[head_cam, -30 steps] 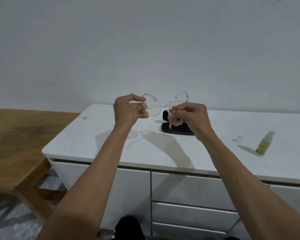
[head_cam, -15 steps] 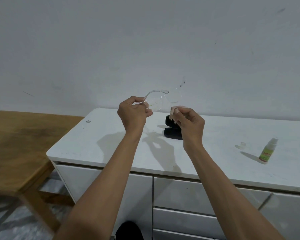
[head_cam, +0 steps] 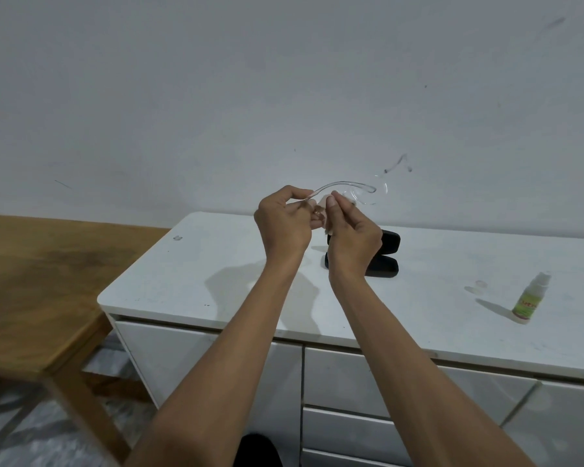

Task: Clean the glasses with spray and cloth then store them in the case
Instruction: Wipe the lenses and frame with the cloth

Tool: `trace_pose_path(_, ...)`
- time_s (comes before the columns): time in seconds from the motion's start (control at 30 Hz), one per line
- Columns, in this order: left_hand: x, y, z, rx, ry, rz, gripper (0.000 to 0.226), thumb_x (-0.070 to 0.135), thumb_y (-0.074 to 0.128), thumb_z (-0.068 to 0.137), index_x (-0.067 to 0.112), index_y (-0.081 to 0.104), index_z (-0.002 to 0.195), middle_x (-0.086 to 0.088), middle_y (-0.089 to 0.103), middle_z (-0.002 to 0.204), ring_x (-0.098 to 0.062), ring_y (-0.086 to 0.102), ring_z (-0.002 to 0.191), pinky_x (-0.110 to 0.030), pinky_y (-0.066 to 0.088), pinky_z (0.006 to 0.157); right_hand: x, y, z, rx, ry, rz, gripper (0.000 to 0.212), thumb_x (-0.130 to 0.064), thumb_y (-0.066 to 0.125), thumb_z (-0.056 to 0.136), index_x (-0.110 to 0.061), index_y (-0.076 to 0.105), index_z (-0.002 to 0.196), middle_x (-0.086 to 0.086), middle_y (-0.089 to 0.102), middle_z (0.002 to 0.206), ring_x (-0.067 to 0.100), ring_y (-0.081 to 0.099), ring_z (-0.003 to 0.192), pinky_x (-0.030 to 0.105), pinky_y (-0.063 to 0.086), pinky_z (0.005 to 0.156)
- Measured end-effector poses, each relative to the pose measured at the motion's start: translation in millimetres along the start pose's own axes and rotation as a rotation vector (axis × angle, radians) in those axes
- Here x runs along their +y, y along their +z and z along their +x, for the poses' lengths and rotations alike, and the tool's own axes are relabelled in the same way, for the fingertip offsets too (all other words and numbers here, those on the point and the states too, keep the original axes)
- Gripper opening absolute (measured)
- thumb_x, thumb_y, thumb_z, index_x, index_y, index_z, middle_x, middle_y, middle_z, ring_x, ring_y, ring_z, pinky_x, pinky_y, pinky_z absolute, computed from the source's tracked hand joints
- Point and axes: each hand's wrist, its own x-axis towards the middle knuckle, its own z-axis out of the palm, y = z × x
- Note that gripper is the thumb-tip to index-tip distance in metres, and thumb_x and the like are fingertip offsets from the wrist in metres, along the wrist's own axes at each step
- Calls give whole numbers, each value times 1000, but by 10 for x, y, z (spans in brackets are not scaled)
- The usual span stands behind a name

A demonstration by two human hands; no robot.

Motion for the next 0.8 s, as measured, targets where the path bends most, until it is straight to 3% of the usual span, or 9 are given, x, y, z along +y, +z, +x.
trace_pose_path(0.27,-18,-96,105,18,-16,35,10,-12,64,87,-4,70,87,-16,74,64,-36,73,56,-50,63,59,9,216,90,-57,211,201,20,-4,80,85,-4,80,106,16,78,108,17,71,84,35,61,89)
trace_pose_path(0.4,8,-143,193,26,-21,38,14,-11,66,85,2,71,82,-19,74,66,-38,72,56,-52,63,60,16,330,123,-117,240,224,20,0,79,85,-1,79,105,13,77,101,18,70,81,31,61,80)
trace_pose_path(0.5,37,-178,255,48,-15,31,20,-9,72,83,9,70,74,-14,72,62,-33,72,52,-42,63,52,24,377,126,-200,211,166,18,-1,78,86,-1,80,104,8,76,91,18,71,80,24,57,67)
trace_pose_path(0.57,19,-221,298,55,-34,9,21,-9,74,81,10,70,72,-15,73,63,-33,73,55,-44,63,55,27,378,139,-263,175,99,17,-2,78,87,-2,80,103,8,76,88,19,70,76,24,55,64)
trace_pose_path(0.67,-46,-314,355,67,-81,-43,19,-14,72,78,5,71,75,-25,73,71,-43,74,63,-55,63,63,19,325,151,-386,75,-46,16,-7,79,86,-4,81,102,4,76,82,20,67,71,32,56,69)
trace_pose_path(0.8,-109,-381,347,46,-110,-80,18,-19,69,78,-1,71,78,-30,72,78,-44,75,67,-55,64,65,-12,217,134,-432,-30,-186,17,-9,80,84,-6,82,101,4,81,85,13,75,79,25,58,76)
